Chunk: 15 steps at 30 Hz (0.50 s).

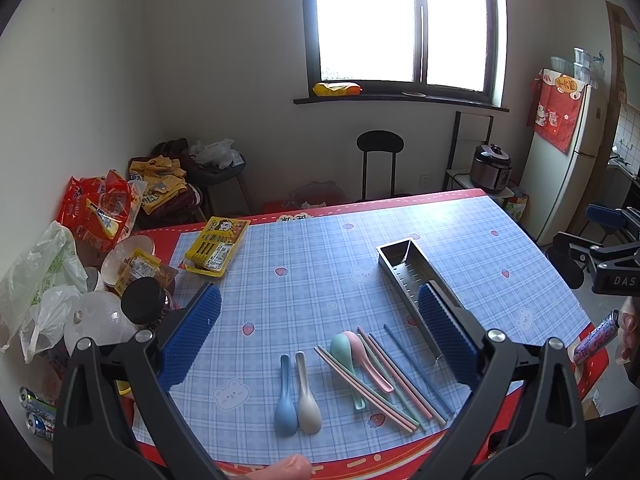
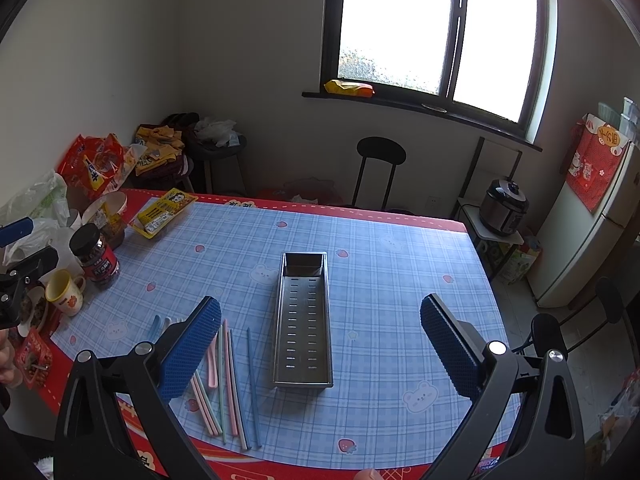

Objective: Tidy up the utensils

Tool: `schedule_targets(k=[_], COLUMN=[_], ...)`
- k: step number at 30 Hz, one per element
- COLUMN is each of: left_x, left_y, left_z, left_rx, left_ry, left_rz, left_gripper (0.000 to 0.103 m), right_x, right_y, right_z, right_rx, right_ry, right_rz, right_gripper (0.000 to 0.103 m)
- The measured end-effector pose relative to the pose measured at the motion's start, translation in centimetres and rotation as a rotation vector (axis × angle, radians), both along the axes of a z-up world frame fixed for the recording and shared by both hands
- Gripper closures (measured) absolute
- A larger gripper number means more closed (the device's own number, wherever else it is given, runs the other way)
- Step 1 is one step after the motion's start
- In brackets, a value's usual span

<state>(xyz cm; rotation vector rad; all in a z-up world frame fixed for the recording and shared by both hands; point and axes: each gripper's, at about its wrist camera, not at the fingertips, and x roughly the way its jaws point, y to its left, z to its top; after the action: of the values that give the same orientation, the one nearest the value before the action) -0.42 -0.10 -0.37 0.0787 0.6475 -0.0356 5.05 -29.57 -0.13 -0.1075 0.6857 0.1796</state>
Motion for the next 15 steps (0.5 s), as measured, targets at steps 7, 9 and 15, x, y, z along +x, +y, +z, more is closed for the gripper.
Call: schedule_targets(k=[7, 9, 15], left_x=[-0.06, 0.00, 0.20], left_y=[0.09, 0.21, 0.70], left_z=[0.04, 0.01, -0.26], left_rx=[0.005, 0.003, -0.002], left_ry=[0.002, 0.006, 0.026], left_rz=[0.014, 0.020, 0.046], left_gripper=[0.005, 0.005, 0.006], right_x=[0.04, 0.04, -0.05], right_y=[-0.01, -0.01, 0.12], right_z=[0.01, 0.08, 0.13], right_rx=[0.001, 0.001, 0.012], right_ry=[0.002, 0.003, 0.005], right_rz=[0.002, 0.003, 0.010], right_gripper=[0.005, 0.005, 0.005])
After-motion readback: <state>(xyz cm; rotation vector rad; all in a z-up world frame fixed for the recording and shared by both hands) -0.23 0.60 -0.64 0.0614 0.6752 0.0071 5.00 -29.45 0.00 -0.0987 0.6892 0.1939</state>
